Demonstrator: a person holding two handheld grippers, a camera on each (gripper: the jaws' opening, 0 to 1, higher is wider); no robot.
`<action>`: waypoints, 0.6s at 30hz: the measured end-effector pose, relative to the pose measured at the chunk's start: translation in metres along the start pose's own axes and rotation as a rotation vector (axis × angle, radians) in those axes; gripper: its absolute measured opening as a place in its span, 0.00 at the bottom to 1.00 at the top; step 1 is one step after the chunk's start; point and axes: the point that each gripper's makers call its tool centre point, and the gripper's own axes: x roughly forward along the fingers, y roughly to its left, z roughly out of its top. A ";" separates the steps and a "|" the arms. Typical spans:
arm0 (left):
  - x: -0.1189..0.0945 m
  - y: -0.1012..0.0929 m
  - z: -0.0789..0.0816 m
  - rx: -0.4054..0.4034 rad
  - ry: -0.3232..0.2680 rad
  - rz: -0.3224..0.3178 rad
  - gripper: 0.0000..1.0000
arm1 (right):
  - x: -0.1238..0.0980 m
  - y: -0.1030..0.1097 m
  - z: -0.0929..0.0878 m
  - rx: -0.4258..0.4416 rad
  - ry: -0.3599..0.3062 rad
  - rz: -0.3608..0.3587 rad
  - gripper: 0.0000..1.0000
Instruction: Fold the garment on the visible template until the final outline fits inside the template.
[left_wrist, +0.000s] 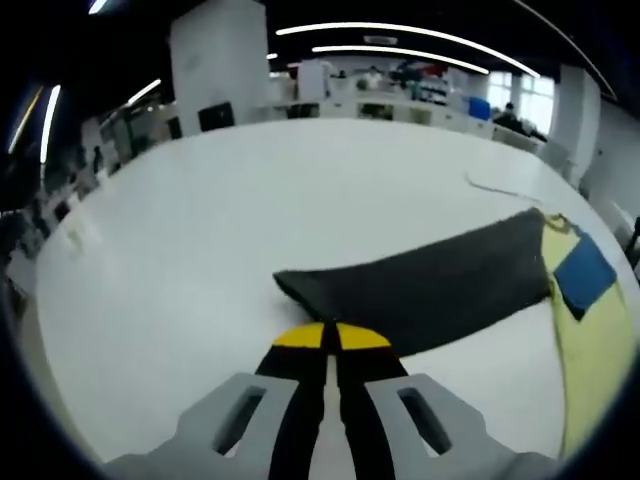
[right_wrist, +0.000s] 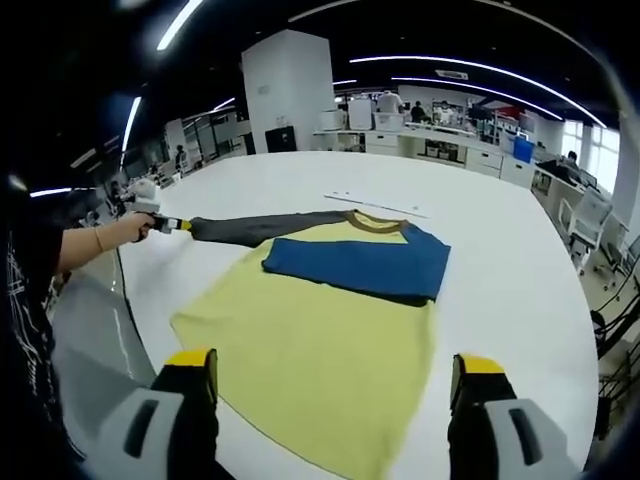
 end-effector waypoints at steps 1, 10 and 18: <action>-0.001 -0.004 0.004 0.005 -0.005 -0.005 0.00 | 0.000 0.000 0.000 0.000 -0.001 0.001 0.98; -0.003 -0.037 0.032 0.026 -0.047 -0.073 0.00 | -0.002 0.002 -0.004 -0.019 0.006 0.003 0.99; -0.002 -0.065 0.049 0.046 -0.074 -0.129 0.00 | -0.004 0.007 -0.005 -0.031 -0.003 0.020 0.99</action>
